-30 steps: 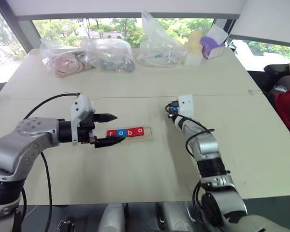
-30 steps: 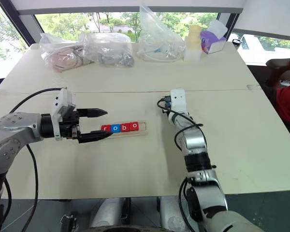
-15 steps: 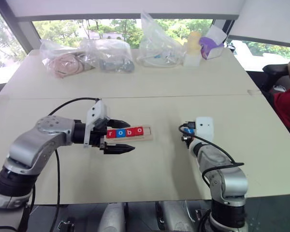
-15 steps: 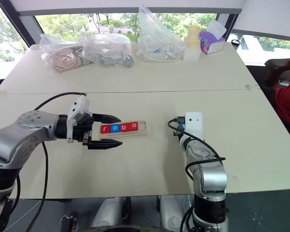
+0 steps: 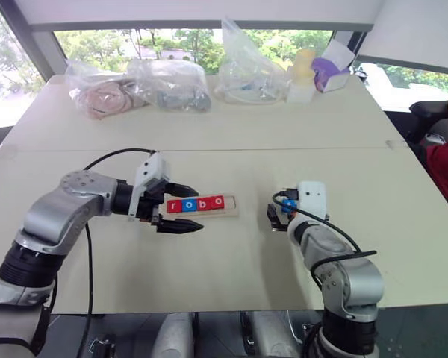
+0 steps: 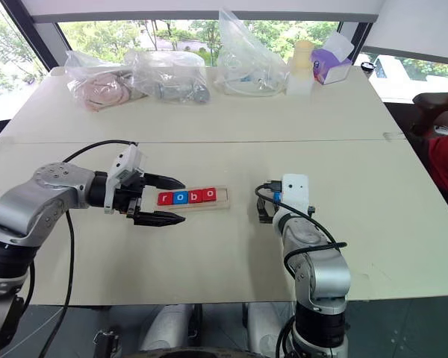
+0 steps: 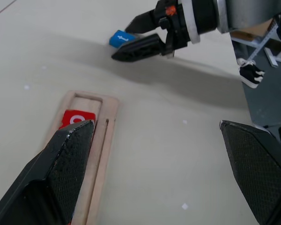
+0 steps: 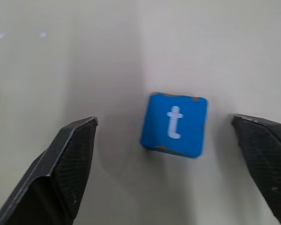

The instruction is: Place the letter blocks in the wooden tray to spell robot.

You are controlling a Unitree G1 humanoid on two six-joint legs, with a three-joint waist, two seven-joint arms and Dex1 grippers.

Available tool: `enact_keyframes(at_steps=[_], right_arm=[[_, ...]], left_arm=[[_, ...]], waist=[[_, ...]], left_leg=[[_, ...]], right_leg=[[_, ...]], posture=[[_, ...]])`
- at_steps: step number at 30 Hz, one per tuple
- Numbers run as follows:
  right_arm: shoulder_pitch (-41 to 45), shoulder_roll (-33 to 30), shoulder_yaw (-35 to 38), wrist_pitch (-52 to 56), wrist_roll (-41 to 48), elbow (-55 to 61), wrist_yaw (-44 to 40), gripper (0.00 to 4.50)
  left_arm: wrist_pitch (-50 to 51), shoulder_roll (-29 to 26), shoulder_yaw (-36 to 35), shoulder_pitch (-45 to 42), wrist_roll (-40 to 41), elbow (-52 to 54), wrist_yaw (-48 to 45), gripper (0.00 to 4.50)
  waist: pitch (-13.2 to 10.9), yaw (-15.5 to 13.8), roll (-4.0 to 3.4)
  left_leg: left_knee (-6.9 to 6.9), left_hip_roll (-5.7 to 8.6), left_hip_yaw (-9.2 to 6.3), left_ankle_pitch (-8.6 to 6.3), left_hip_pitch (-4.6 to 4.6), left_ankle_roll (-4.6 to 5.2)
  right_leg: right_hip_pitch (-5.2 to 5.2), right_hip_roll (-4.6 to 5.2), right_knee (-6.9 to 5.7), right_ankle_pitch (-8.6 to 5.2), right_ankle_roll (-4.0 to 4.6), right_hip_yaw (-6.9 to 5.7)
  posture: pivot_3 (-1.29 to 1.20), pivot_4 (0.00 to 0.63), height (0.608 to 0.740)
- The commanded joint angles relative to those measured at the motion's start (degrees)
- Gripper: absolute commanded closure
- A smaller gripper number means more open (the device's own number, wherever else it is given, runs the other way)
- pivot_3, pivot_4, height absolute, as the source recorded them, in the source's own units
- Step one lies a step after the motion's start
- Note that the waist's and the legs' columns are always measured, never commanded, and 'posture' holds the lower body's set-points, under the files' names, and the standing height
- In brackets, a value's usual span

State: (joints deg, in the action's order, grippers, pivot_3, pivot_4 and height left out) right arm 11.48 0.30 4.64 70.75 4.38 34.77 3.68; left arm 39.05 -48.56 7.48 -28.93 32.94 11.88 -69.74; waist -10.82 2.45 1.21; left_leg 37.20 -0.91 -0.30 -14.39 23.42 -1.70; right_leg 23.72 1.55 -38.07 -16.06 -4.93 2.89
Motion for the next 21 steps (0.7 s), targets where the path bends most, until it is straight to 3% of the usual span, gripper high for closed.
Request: enact_keyframes(at_steps=[1, 4, 8, 14, 21], right_arm=[[4.13, -13.92, -1.82, -5.5, 0.65, 3.01, -9.0, 0.04], [8.33, -25.38, -2.81, -9.8, 6.41, 0.58, -22.43, 0.04], [12.39, -36.21, -2.67, -26.47, 9.36, -13.82, -39.9, 0.04], [13.91, -42.96, -6.19, -49.2, 10.37, -37.84, -63.35, 0.04], [13.41, -44.32, -11.09, -63.87, 5.65, -47.62, -71.23, 0.04]], left_arm=[[-0.07, -3.93, -4.72, -1.11, 0.69, -1.78, -2.56, 0.0], [1.78, -8.95, -10.01, -2.38, 2.67, -6.55, -5.1, 0.0], [2.16, -13.61, -14.09, -0.09, 3.28, -7.96, -7.36, 0.0], [6.7, -14.15, -15.83, 7.43, 8.71, 4.28, -7.52, 0.0], [6.99, -14.37, -16.5, 14.91, 9.52, 14.76, -4.12, 0.0]], waist=[[-0.03, 0.07, -0.03], [-0.06, 0.53, -0.01], [-0.04, 0.76, 0.01], [-0.06, -0.11, 0.05], [-0.08, 0.22, 0.07]], left_leg=[[0.0, 0.02, 0.05, 0.0, 0.01, 0.0], [0.02, 0.01, 0.13, 0.0, 0.0, 0.01], [-0.14, -0.04, 0.01, -0.01, -0.08, 0.03], [-0.08, -0.02, 0.11, -0.06, 0.01, 0.1], [0.03, -0.04, 0.09, -0.07, -0.06, 0.12]], right_leg=[[0.02, 0.03, 0.0, 0.0, 0.0, 0.01], [0.04, -0.02, 0.03, 0.0, 0.0, 0.01], [0.0, -0.25, 0.02, -0.04, 0.06, -0.05], [0.0, 0.03, 0.08, -0.05, -0.02, -0.03], [-0.08, 0.04, 0.05, -0.02, -0.07, -0.02]], posture=[[0.0, 0.15, 0.735], [0.0, 0.15, 0.735], [0.0, 0.15, 0.735], [0.0, 0.15, 0.735], [0.0, 0.15, 0.735]])
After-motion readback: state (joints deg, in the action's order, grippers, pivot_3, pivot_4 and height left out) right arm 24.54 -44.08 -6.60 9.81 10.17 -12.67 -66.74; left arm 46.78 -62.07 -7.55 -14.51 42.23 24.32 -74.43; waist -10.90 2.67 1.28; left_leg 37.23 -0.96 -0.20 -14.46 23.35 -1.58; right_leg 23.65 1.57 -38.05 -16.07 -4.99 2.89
